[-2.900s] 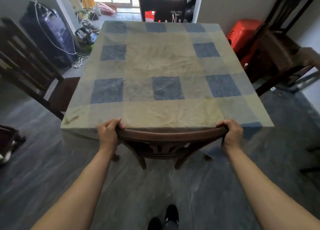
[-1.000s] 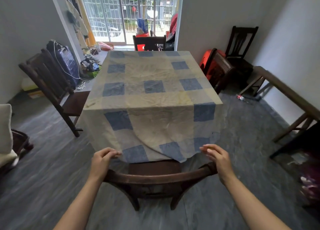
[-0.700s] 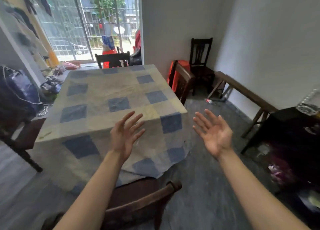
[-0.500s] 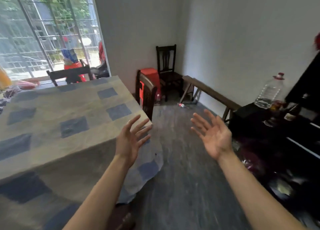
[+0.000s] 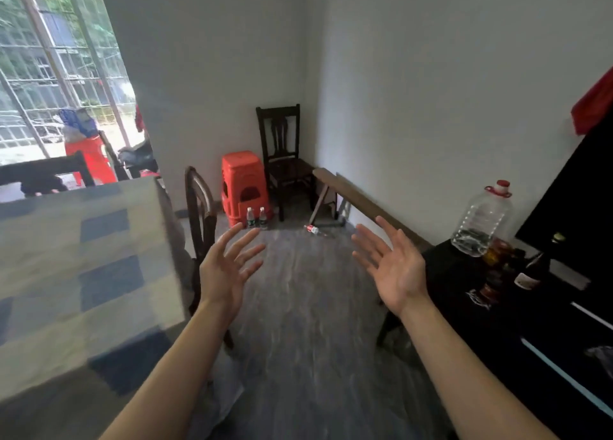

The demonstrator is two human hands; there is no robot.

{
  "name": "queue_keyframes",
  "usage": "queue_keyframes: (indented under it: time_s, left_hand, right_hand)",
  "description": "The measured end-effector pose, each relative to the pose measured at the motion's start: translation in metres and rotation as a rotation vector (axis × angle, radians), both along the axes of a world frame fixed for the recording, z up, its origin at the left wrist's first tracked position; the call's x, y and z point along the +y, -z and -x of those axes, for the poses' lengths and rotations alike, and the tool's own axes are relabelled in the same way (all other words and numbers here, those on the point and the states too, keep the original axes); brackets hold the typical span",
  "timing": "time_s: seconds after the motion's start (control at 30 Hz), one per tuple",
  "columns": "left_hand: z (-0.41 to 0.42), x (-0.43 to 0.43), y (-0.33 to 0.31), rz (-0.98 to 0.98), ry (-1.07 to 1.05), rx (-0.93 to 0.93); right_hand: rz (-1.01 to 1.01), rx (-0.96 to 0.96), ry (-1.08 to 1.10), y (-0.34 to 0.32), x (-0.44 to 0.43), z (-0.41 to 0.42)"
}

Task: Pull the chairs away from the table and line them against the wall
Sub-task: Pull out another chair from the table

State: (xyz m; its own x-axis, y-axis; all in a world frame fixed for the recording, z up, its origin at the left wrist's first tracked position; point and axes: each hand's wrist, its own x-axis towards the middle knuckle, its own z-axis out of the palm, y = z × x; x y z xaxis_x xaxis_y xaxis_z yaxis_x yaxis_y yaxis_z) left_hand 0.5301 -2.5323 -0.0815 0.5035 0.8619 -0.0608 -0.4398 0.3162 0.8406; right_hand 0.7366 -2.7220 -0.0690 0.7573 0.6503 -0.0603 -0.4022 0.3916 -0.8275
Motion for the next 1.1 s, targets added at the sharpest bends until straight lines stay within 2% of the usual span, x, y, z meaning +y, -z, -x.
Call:
queue_keyframes:
  time_s: [0.23,0.47,0.83,1.1]
  left_hand:
    - [-0.097,0.135,0.031,0.037,-0.125,-0.080]
    - [-0.172,0.276,0.034,0.030,-0.362,-0.042]
    - [-0.187,0.414,0.075,0.096,-0.815,-0.005]
    - [-0.231,0.438,0.099,0.113,-1.302,0.155]
  right_hand:
    - [0.070,-0.084,-0.130,0.017,0.169,-0.106]
    - [0.163,-0.176,-0.308,0.009,0.365,-0.202]
    - [0.175,-0.185,-0.782,0.043,0.661,-0.237]
    - [0.170,-0.263,-1.246,0.082,0.821,-0.245]
